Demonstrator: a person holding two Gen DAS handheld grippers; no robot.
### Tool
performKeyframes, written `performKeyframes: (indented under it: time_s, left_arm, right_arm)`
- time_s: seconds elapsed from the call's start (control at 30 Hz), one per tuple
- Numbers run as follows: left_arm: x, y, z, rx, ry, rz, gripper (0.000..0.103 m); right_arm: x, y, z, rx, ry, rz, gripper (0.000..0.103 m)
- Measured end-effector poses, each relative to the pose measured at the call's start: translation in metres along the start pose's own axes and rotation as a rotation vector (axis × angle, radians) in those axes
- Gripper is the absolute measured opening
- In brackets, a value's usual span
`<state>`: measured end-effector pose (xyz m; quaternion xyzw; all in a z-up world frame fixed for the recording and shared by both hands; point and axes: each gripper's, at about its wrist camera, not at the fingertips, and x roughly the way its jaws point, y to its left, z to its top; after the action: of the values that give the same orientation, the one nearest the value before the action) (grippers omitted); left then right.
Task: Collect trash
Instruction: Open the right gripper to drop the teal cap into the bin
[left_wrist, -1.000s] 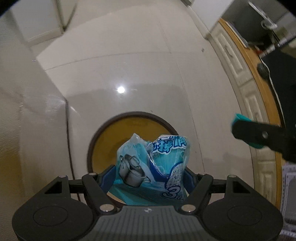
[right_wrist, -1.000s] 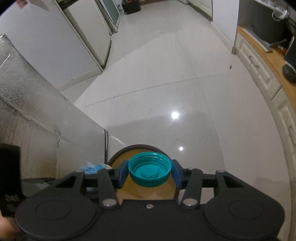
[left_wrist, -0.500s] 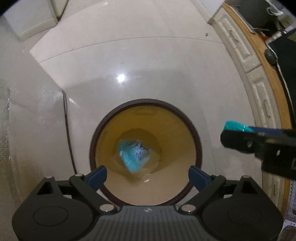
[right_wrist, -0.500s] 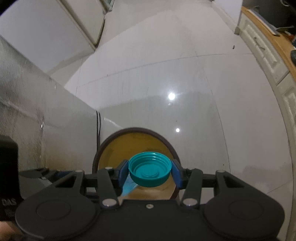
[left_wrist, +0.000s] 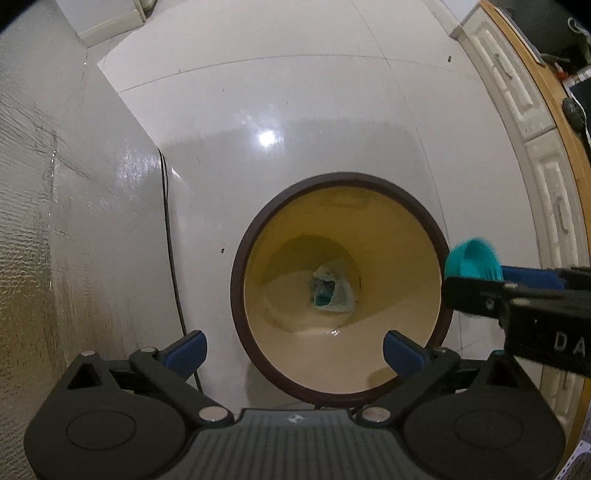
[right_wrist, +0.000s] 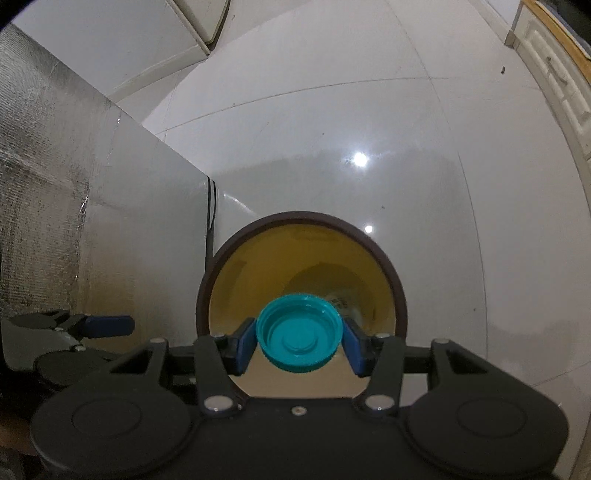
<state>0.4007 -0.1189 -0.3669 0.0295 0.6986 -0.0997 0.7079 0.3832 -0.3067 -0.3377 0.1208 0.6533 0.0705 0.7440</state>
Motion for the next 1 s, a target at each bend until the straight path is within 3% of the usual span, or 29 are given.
performKeyframes:
  time_s: [0.33, 0.63, 1.0]
  left_arm:
    - [-0.002, 0.011, -0.003, -0.024, 0.017, 0.032, 0.102]
    - [-0.017, 0.013, -0.008, -0.044, 0.0, 0.034, 0.103]
    - [-0.055, 0.021, -0.019, -0.093, -0.048, 0.041, 0.103]
  right_arm:
    - [0.011, -0.014, -0.008, 0.025, 0.109, -0.115, 0.053]
    - [-0.002, -0.009, -0.013, -0.004, 0.103, -0.107, 0.058]
    - [-0.029, -0.007, -0.023, -0.023, 0.032, -0.145, 0.084]
